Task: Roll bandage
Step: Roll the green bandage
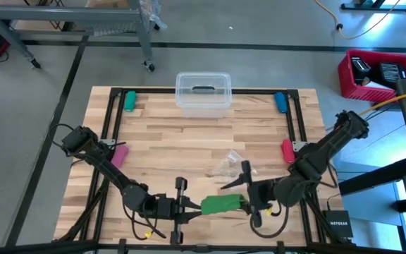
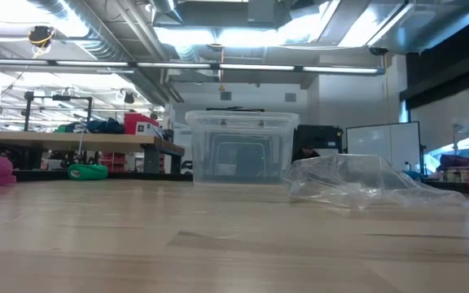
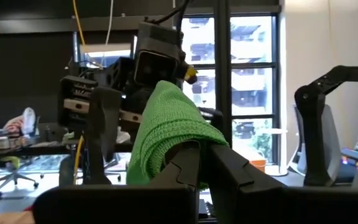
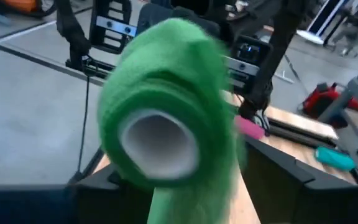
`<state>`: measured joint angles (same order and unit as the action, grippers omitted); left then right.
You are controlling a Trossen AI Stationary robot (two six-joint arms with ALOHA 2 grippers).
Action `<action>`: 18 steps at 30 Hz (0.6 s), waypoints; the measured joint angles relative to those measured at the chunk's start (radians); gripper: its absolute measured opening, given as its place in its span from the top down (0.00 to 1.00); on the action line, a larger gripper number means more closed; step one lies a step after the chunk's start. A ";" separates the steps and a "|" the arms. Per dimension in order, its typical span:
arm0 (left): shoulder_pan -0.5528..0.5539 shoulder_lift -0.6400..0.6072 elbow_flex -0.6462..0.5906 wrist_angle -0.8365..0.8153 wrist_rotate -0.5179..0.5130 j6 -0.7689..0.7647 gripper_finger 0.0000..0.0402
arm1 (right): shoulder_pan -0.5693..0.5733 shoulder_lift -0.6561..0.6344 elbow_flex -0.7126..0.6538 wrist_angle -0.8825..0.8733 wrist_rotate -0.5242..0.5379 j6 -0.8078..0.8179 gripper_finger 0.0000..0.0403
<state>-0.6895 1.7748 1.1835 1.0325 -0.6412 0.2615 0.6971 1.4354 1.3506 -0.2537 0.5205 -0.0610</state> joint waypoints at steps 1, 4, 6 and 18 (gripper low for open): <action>0.000 0.000 0.000 0.000 0.014 0.000 0.97 | 0.000 0.008 0.000 0.011 0.006 -0.024 0.46; 0.002 0.000 0.000 0.000 0.040 -0.017 0.97 | 0.003 0.022 0.000 0.042 0.062 -0.107 0.53; 0.000 0.000 0.000 0.001 0.051 -0.028 0.97 | 0.003 0.022 0.000 0.066 0.080 -0.157 0.63; -0.010 0.000 0.000 -0.003 0.215 -0.082 0.97 | 0.003 0.022 0.000 0.152 0.071 -0.427 0.97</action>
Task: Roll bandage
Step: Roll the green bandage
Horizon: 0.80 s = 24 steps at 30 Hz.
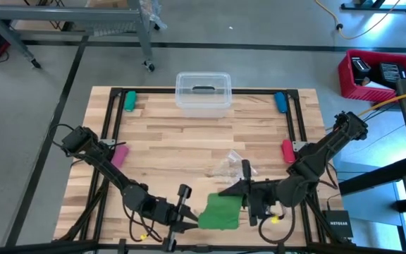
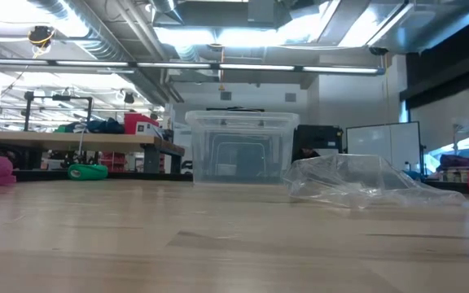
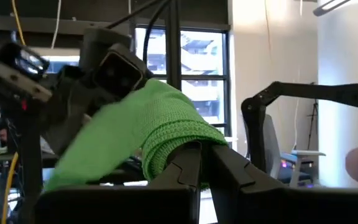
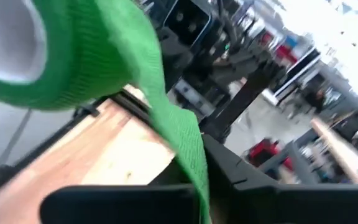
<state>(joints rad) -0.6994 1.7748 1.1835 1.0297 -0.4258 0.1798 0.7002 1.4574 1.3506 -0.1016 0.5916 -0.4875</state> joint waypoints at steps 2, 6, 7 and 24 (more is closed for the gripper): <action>0.005 0.000 0.000 -0.002 0.041 -0.025 0.97 | 0.000 0.000 0.000 0.026 0.000 -0.086 0.99; 0.027 0.000 0.000 -0.013 0.208 -0.113 0.97 | 0.000 0.000 0.000 0.101 0.017 -0.258 0.98; 0.033 0.000 0.000 -0.021 0.244 -0.132 0.97 | -0.001 0.000 0.000 0.123 0.021 -0.301 0.99; 0.040 0.000 0.000 -0.099 0.292 -0.205 0.99 | -0.049 -0.006 0.000 0.284 -0.079 -0.513 0.99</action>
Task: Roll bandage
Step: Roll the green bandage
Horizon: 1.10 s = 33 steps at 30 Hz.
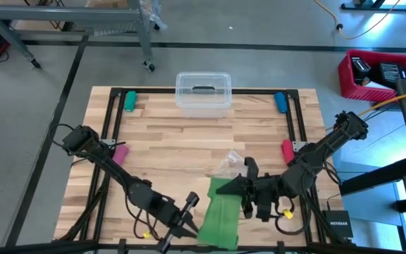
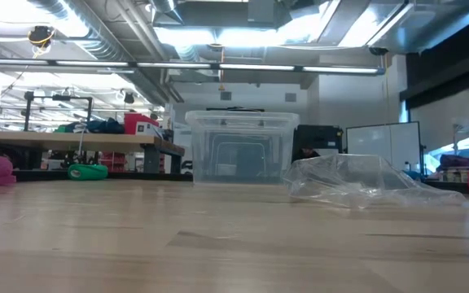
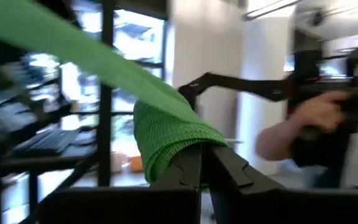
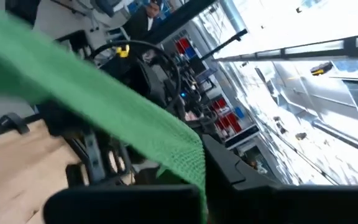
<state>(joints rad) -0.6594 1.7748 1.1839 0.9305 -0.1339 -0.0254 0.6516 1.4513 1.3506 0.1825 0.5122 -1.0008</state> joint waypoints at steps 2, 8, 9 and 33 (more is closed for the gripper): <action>0.005 0.000 0.000 -0.029 -0.072 -0.020 0.99 | 0.014 0.000 0.000 0.000 0.003 -0.001 0.99; 0.063 0.000 0.000 -0.191 -0.178 -0.192 0.99 | 0.045 0.000 0.000 -0.024 0.006 -0.068 0.99; 0.075 0.000 0.000 -0.218 -0.195 -0.226 1.00 | 0.048 0.000 0.000 -0.028 0.001 -0.071 0.99; 0.194 0.000 0.000 -0.234 -0.356 -0.396 0.98 | 0.280 0.010 0.000 -0.029 0.079 -0.097 1.00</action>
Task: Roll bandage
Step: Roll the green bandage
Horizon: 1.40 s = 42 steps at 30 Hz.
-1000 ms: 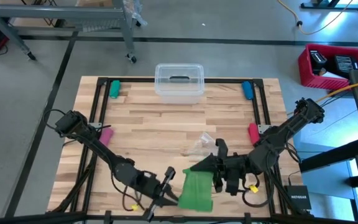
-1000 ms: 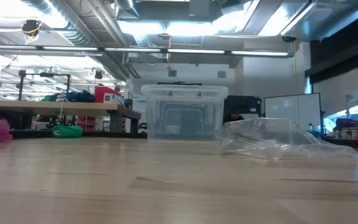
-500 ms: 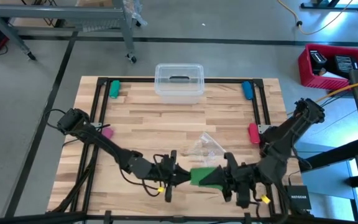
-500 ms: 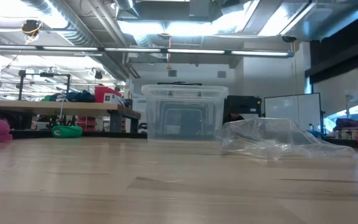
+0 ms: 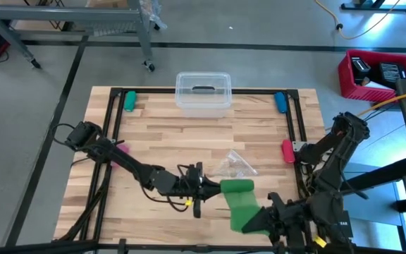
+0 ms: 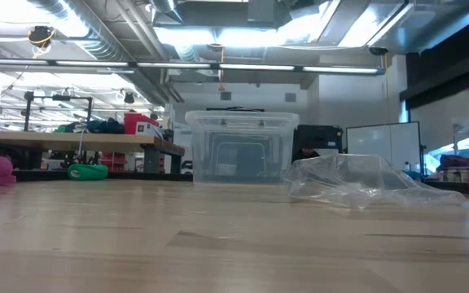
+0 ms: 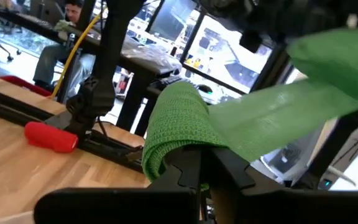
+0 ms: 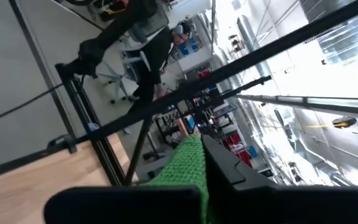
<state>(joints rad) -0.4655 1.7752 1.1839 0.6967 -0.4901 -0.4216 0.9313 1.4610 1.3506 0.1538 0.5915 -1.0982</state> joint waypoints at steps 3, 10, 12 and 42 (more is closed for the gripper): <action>0.016 0.000 0.000 0.002 0.000 -0.034 0.98 | 0.001 0.009 0.000 -0.003 -0.013 0.013 1.00; 0.046 0.000 0.000 -0.001 -0.007 -0.095 0.97 | 0.003 0.044 0.000 -0.016 -0.069 0.017 1.00; 0.056 0.000 0.000 -0.003 -0.009 -0.106 0.97 | -0.005 0.049 0.000 -0.016 -0.069 0.011 1.00; -0.135 0.000 0.000 -0.061 0.250 0.167 0.97 | -0.191 -0.067 0.155 -0.450 0.135 0.091 1.00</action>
<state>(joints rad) -0.6009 1.7752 1.1835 0.6361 -0.2405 -0.2542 0.7401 1.3941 1.5059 -0.2960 0.7268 -1.0070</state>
